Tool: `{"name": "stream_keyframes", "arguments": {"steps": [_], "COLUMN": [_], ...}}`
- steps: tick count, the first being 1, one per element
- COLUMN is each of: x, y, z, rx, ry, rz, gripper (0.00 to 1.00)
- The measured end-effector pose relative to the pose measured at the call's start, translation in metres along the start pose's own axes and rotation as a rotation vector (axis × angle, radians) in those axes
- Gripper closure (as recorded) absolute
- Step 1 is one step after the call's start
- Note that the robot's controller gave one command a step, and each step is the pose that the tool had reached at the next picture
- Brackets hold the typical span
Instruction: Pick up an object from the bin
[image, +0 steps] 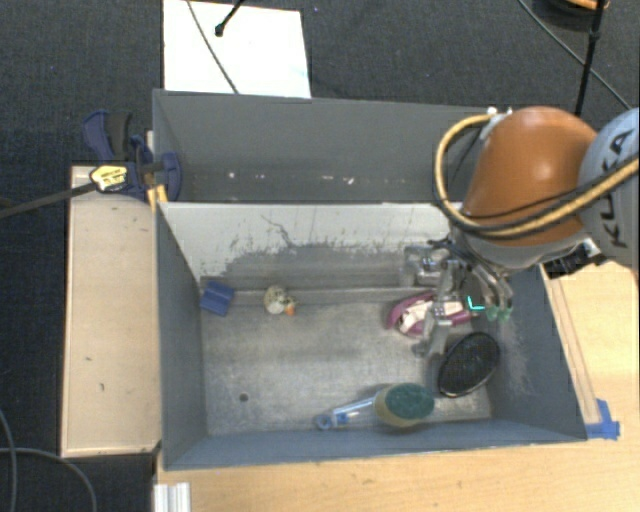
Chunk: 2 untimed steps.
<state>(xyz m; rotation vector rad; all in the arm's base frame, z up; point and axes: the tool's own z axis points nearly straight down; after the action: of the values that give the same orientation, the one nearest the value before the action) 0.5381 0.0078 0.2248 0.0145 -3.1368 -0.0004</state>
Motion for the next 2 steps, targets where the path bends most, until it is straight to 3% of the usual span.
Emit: {"name": "stream_keyframes", "arguments": {"steps": [1, 2], "x": [0.0482, 0.0427], "y": [0.0091, 0.0088], "z": [0.1556, 0.1484], "rx": [0.0, 0.002], "ry": [0.003, -0.013], "rz": [-0.137, -0.135], "gripper": [0.0, 1.0]}}
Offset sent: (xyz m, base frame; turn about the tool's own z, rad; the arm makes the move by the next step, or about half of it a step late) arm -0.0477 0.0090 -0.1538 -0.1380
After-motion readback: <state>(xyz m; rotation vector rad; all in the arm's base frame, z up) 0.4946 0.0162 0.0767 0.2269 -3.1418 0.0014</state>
